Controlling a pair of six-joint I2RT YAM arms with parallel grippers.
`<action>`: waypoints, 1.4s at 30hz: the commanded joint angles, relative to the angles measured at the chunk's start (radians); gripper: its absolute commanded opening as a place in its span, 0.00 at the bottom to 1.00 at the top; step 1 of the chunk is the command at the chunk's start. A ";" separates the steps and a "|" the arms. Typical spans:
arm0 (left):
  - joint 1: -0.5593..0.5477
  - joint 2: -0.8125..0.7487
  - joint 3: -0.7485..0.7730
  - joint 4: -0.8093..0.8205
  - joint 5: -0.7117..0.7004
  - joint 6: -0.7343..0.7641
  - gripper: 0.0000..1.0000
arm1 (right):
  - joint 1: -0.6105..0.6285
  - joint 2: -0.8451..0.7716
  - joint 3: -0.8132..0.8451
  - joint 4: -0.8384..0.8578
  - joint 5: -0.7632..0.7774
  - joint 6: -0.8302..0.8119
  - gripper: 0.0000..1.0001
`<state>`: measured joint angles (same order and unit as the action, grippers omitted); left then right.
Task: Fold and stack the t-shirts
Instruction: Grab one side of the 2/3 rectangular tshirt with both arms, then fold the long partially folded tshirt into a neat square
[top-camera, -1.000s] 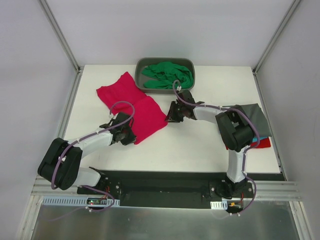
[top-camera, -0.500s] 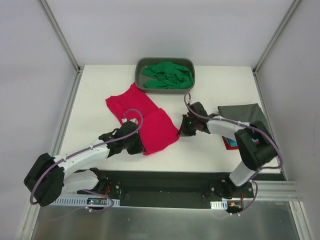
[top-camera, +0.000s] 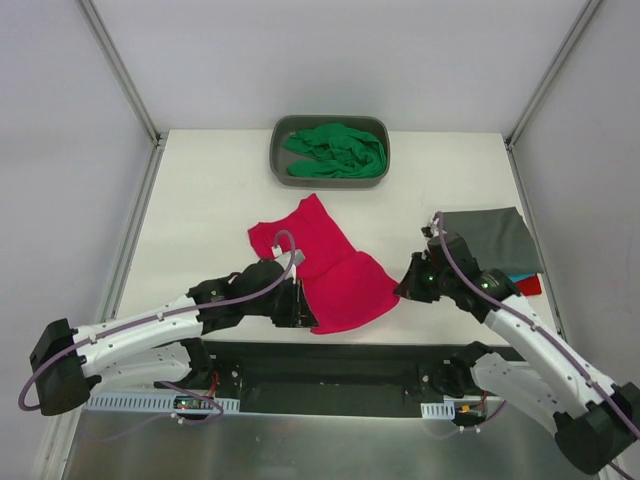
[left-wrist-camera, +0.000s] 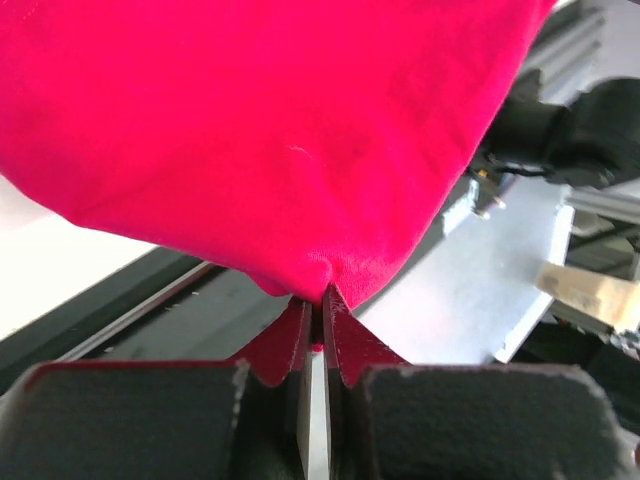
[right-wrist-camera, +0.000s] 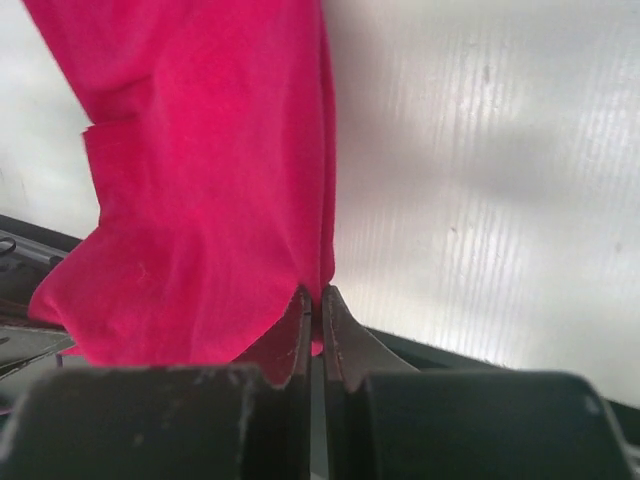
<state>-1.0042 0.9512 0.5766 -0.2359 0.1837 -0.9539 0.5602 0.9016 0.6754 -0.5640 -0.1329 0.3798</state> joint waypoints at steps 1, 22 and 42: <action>-0.027 -0.048 0.087 0.016 0.086 0.015 0.00 | -0.003 -0.113 0.097 -0.235 0.071 -0.025 0.01; 0.044 -0.153 0.132 -0.054 -0.173 -0.034 0.00 | -0.002 0.170 0.493 -0.177 0.095 -0.171 0.01; 0.398 -0.017 0.215 -0.115 -0.234 0.050 0.00 | -0.045 0.690 0.897 -0.093 -0.013 -0.234 0.01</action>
<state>-0.6636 0.8940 0.7387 -0.3420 -0.0082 -0.9455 0.5278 1.5303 1.4757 -0.7040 -0.1268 0.1638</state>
